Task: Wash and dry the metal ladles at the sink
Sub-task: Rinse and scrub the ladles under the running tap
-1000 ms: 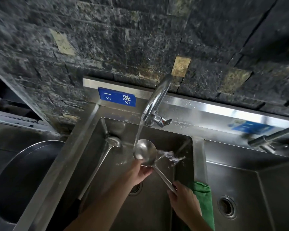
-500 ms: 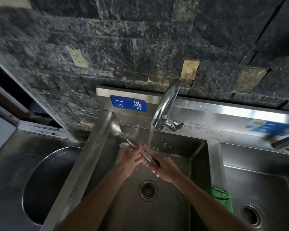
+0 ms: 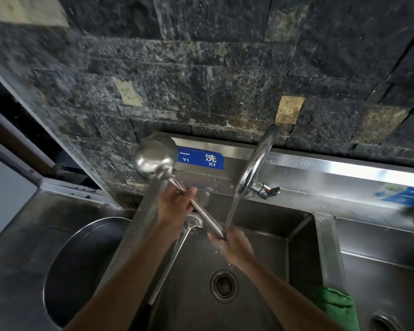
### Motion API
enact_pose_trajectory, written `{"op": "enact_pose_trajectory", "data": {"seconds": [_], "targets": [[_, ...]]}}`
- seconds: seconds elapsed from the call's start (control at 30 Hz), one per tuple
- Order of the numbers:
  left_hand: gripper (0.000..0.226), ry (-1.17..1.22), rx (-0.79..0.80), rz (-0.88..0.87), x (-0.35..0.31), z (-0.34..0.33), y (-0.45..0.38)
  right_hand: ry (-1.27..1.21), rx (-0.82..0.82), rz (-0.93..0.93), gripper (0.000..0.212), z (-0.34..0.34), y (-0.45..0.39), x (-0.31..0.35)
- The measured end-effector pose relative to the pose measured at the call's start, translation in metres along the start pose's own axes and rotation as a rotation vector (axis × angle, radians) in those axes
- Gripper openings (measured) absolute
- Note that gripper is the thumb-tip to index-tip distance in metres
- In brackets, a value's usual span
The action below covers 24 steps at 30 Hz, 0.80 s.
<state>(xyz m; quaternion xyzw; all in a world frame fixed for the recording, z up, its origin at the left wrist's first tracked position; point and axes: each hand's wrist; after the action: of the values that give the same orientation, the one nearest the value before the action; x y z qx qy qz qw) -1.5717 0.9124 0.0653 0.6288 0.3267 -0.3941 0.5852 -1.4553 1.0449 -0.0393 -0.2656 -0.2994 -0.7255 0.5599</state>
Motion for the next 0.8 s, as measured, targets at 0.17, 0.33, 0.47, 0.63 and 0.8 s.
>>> {"op": "enact_pose_trajectory", "data": {"seconds": [0.17,0.33,0.47,0.63,0.8], "targets": [[0.012,-0.018,-0.032,-0.033,0.009,0.009,0.003,-0.163,0.040,0.036,0.043,-0.020,-0.017,0.015],[0.012,0.056,-0.091,-0.010,-0.008,0.034,-0.020,0.085,0.069,-0.183,0.031,-0.011,0.050,-0.055],[0.010,0.083,-0.078,0.046,0.005,0.029,-0.017,0.157,0.041,-0.286,0.031,0.004,0.069,-0.063],[0.019,0.049,0.017,0.174,0.045,-0.003,0.002,0.176,-0.014,-0.143,0.039,0.010,0.033,-0.013],[0.037,-0.152,0.070,0.313,0.089,-0.030,0.030,0.069,-0.004,-0.044,0.036,0.016,0.027,0.022]]}}
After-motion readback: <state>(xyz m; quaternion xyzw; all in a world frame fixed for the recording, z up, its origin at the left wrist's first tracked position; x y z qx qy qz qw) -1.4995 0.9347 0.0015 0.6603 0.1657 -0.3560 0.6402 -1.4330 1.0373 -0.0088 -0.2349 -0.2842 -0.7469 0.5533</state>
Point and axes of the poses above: each hand's wrist, its own y-axis away from the middle knuckle, its own z-axis out of the back of the hand, x = y × z, and after that the axes turned 11 degrees about z, right-handed
